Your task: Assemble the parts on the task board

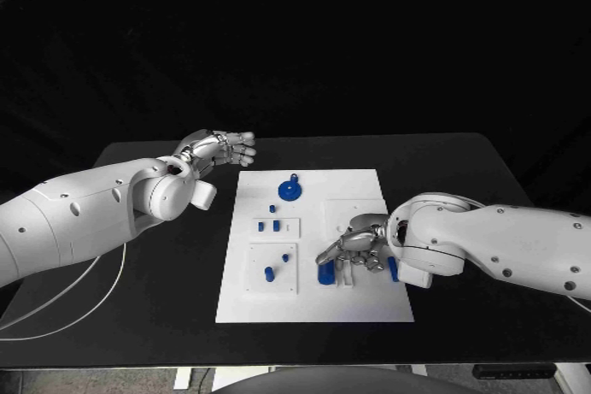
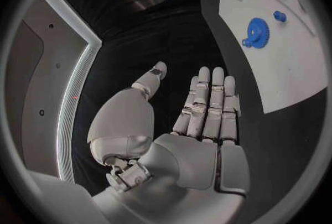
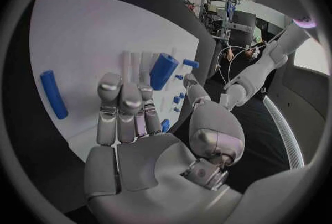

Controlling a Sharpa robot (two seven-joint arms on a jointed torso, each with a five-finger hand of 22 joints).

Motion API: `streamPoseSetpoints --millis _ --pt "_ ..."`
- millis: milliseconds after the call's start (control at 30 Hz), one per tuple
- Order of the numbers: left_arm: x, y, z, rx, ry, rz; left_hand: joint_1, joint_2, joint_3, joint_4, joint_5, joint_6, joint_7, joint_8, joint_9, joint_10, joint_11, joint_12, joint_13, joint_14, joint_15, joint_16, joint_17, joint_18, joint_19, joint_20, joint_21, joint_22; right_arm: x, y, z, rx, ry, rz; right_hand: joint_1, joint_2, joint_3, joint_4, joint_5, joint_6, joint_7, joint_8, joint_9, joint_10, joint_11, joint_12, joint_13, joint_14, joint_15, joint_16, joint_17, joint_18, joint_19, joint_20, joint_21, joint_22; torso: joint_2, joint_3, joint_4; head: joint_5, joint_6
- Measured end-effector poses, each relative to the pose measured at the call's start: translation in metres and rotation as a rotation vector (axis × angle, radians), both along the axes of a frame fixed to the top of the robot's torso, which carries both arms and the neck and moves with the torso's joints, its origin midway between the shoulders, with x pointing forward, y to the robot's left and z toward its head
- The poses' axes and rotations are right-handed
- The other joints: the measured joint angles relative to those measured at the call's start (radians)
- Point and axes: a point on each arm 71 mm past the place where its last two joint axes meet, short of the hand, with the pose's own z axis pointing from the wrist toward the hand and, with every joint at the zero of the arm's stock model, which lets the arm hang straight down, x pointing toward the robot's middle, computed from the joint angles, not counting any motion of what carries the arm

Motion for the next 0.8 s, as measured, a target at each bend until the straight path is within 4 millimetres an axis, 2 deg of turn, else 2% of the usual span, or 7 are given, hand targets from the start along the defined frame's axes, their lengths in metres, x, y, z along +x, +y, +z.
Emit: streamPoseSetpoints --millis 167,333,500,633,800 --pt "0.000 0.000 0.000 0.000 0.000 0.001 0.000 0.000 0.000 0.000 0.000 0.000 0.000 0.000 0.000 0.000 0.000 0.000 0.000 0.001 0.001 0.000 0.001 0.000 0.000 0.000 0.000 0.001 -0.004 -0.005 0.001 0.014 0.004 0.011 0.003 -0.001 -0.007 -0.004 0.000 -0.001 0.001 0.004 0.004 0.000 0.000 0.000 0.001 0.000 0.000 0.000 0.001 0.000 -0.002 -0.002 0.000 0.000 0.000 0.0002 0.0000 -0.001 0.002" --pt "0.000 0.001 0.000 0.001 0.001 0.001 0.000 0.000 0.000 0.000 0.000 0.000 0.000 0.000 0.000 0.000 0.000 0.000 -0.001 0.001 0.001 0.000 0.001 0.000 0.000 0.000 0.000 0.001 -0.008 -0.008 0.000 0.020 0.020 0.034 0.078 0.001 -0.016 -0.003 0.000 -0.003 -0.001 0.004 0.003 0.000 0.000 -0.004 0.001 0.000 0.000 -0.005 0.001 0.000 0.000 -0.004 -0.002 0.000 0.000 0.0009 0.0000 0.000 0.003" --pt "0.000 0.001 0.000 0.001 0.001 0.001 0.000 0.000 0.000 0.000 0.000 0.000 0.000 0.000 -0.001 0.000 0.000 0.000 -0.001 0.001 0.001 0.000 0.001 0.000 0.000 0.000 0.000 0.001 -0.010 -0.009 -0.001 0.022 0.032 0.055 0.144 0.011 -0.027 -0.003 0.000 -0.003 -0.001 0.004 0.003 0.000 0.000 -0.004 0.002 -0.001 0.001 -0.005 0.002 0.000 0.000 -0.004 -0.002 0.000 0.000 0.0007 -0.0007 0.001 0.003" --pt "0.000 0.001 0.000 0.001 0.002 0.001 0.000 0.000 0.000 0.000 0.000 0.000 0.000 0.000 -0.001 0.000 0.000 0.000 -0.001 0.001 0.001 0.000 0.002 0.000 0.000 0.000 0.000 0.001 -0.012 -0.008 -0.001 0.021 0.038 0.069 0.165 0.015 -0.033 -0.003 0.000 0.009 -0.004 0.009 0.003 0.000 0.000 -0.005 0.002 -0.001 0.001 -0.008 0.002 0.000 0.000 -0.004 -0.002 0.000 0.000 0.0007 -0.0007 0.001 0.004" --pt "0.000 0.001 0.000 0.001 0.002 0.002 0.000 0.000 0.000 0.000 0.000 0.000 0.000 0.000 -0.001 0.000 0.000 0.000 -0.001 0.001 0.001 0.000 0.002 0.000 0.000 0.000 0.000 0.001 -0.013 -0.006 -0.002 0.017 0.037 0.079 0.188 0.035 -0.028 0.002 0.000 0.019 -0.007 0.013 0.004 0.001 -0.001 -0.007 0.002 0.000 0.001 -0.009 0.002 0.000 0.004 0.000 -0.002 0.000 0.000 0.0004 -0.0006 0.001 0.003"
